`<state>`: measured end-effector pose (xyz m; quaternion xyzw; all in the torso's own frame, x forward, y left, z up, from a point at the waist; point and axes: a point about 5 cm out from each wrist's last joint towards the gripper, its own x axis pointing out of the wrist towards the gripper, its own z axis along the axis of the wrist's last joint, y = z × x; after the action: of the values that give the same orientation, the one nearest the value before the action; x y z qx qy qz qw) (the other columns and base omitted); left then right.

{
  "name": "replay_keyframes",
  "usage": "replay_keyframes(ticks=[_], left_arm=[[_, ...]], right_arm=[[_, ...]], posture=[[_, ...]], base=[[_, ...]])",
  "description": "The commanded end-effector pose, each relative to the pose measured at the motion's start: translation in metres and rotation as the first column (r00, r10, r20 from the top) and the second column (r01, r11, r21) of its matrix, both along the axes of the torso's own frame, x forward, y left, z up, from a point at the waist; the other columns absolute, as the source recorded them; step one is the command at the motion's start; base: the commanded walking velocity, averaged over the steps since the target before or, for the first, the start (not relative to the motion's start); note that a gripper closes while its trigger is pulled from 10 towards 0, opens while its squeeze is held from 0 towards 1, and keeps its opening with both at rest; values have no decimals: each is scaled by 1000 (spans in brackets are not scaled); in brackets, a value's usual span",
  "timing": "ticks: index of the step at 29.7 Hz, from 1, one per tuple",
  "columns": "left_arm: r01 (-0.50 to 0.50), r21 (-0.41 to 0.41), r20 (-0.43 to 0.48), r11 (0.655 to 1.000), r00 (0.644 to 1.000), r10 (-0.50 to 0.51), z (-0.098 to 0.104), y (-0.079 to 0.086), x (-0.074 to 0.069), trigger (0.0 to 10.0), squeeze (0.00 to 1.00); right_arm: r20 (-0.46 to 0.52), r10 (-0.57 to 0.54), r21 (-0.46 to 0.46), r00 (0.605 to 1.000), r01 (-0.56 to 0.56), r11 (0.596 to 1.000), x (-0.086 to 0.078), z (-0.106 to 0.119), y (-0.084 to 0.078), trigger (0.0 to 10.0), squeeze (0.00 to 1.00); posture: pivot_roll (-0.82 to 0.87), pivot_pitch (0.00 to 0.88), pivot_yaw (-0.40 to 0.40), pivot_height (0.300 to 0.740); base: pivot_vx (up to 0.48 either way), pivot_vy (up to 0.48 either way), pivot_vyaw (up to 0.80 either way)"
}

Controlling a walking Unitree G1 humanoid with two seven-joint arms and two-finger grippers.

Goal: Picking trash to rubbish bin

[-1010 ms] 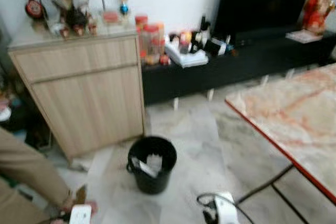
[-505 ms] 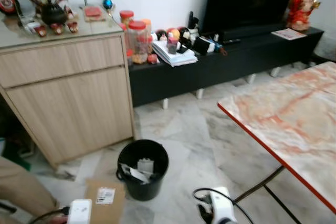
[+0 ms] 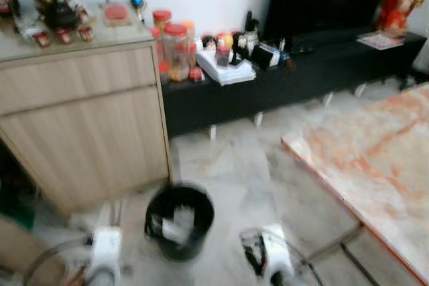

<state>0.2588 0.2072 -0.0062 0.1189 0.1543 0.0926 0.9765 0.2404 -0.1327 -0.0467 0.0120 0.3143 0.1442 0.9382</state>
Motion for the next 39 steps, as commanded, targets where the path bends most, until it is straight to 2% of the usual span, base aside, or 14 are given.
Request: replay_keyframes(ticks=[1,3,5,6,8,10,11,14,20,24,32,39], left_arm=[[16,35,92,999,996,-19,19,5,12,10000,0],[36,39,177,999,983,-42,38,1,25,10000,0],[42,35,194,999,980,-48,42,-1,28,10000,0],[87,21,221,996,971,-89,51,-9,37,10000,0],[106,16,229,994,968,-107,54,-12,39,10000,0],[189,-14,232,982,956,-181,56,-26,43,10000,0],[189,-14,232,982,956,-181,56,-26,43,10000,0],[278,-82,199,957,946,-257,50,-45,43,10000,0],[300,-130,163,945,947,-278,43,-50,40,10000,0],[352,-151,131,924,933,-335,38,-60,36,10000,0],[369,-163,132,915,927,-351,38,-64,36,10000,0],[373,-168,125,913,926,-356,37,-65,36,10000,0]], right_arm=[[59,49,35,997,-51,998,10,10,14,10000,0],[87,84,66,993,-90,994,17,16,20,10000,0],[98,103,77,990,-111,991,19,19,24,10000,0],[136,151,108,979,-166,980,26,27,33,10000,0],[159,177,127,971,-198,972,29,32,38,10000,0],[193,213,151,958,-243,958,34,39,45,10000,0],[193,213,151,958,-243,958,34,39,45,10000,0],[256,272,169,927,-320,932,41,51,57,10000,0],[285,283,175,916,-340,924,44,57,61,10000,0],[305,322,182,896,-387,904,44,60,67,10000,0],[321,331,185,887,-402,897,44,62,68,10000,0],[301,309,167,902,-369,914,44,59,64,10000,0]], posture=[[26,86,-61,740],[28,87,-62,740],[27,87,-63,740],[25,85,-62,740],[24,84,-62,740],[24,83,-60,740],[24,83,-60,740],[17,83,-59,740],[15,84,-59,740],[15,86,-61,740],[12,87,-63,740],[10,86,-63,740]], base=[[326,0,0],[330,0,0],[328,0,0],[330,0,0],[328,0,0],[330,0,0],[330,0,0],[328,0,0],[298,0,0],[0,0,0],[0,0,0],[0,0,0]])
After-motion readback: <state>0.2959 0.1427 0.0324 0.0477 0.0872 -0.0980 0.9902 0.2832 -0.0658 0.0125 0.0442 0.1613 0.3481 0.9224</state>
